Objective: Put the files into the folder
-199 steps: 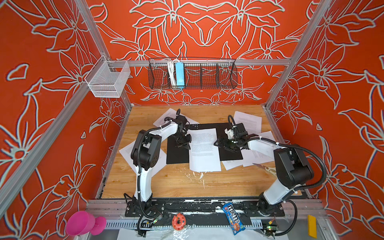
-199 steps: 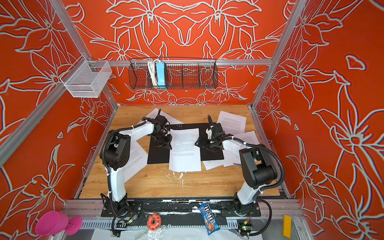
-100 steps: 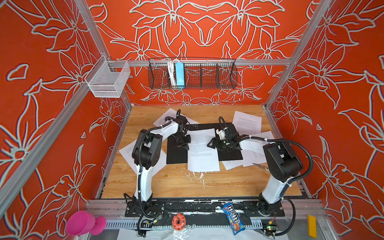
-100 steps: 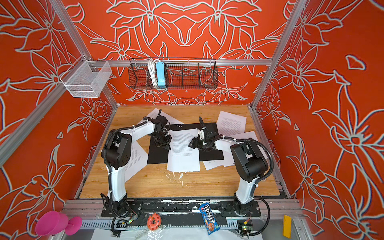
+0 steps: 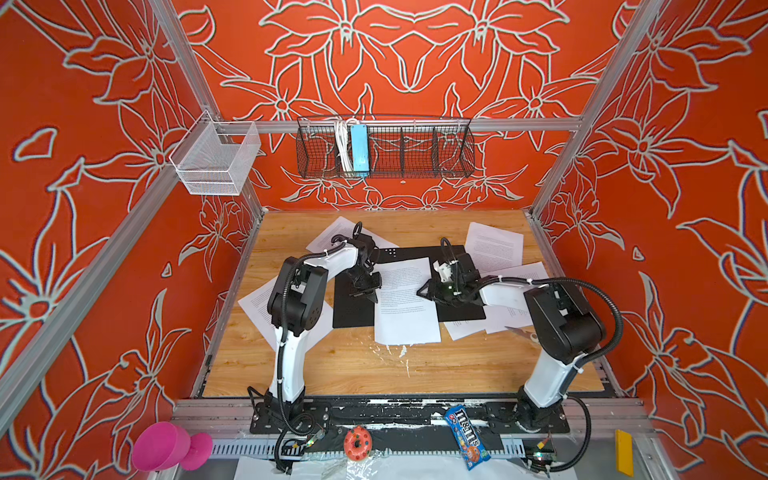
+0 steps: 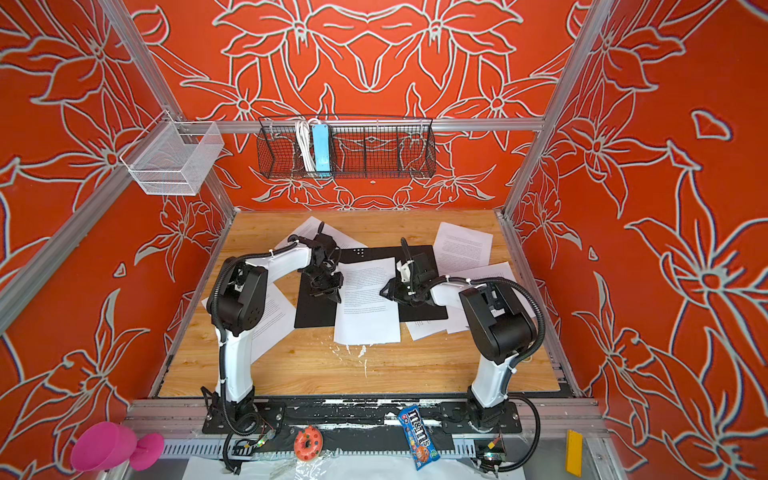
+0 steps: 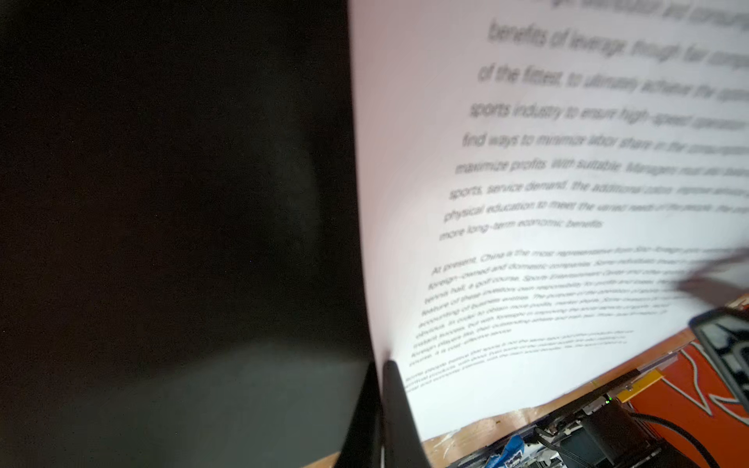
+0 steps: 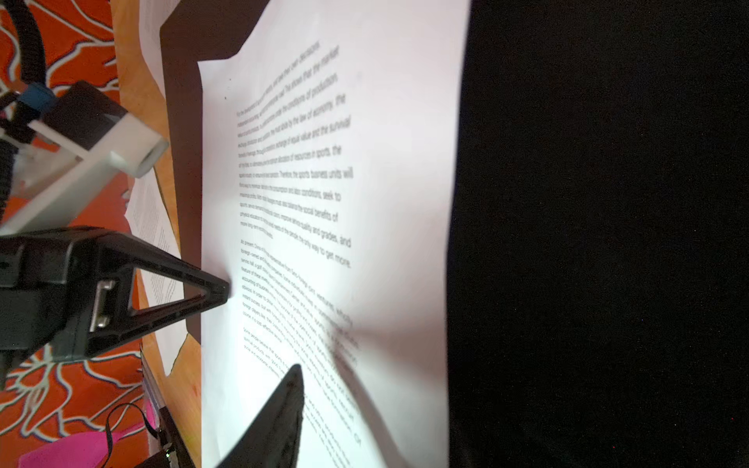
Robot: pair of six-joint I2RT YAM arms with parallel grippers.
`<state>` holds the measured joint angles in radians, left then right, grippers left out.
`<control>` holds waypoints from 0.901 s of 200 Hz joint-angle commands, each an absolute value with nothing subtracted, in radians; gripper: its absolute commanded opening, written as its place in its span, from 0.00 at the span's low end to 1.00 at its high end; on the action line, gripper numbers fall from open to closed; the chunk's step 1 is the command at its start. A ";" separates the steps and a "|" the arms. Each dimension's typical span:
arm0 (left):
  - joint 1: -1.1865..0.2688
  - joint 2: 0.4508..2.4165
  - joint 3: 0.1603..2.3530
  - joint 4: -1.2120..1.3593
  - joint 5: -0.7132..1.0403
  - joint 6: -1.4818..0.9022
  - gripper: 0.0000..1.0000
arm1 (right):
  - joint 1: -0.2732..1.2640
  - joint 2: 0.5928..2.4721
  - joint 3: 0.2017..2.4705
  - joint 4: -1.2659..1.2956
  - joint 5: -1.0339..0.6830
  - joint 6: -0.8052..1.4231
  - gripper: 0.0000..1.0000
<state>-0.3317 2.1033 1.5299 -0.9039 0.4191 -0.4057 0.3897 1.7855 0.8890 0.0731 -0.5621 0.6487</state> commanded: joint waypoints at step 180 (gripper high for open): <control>-0.328 2.137 1.558 -0.940 0.437 -0.409 0.00 | 0.376 1.704 0.849 0.099 -0.609 0.694 0.12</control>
<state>-0.3317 2.1185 1.5383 -0.9115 0.4225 -0.4080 0.3767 1.7100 0.8371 0.1390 -0.6289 0.7086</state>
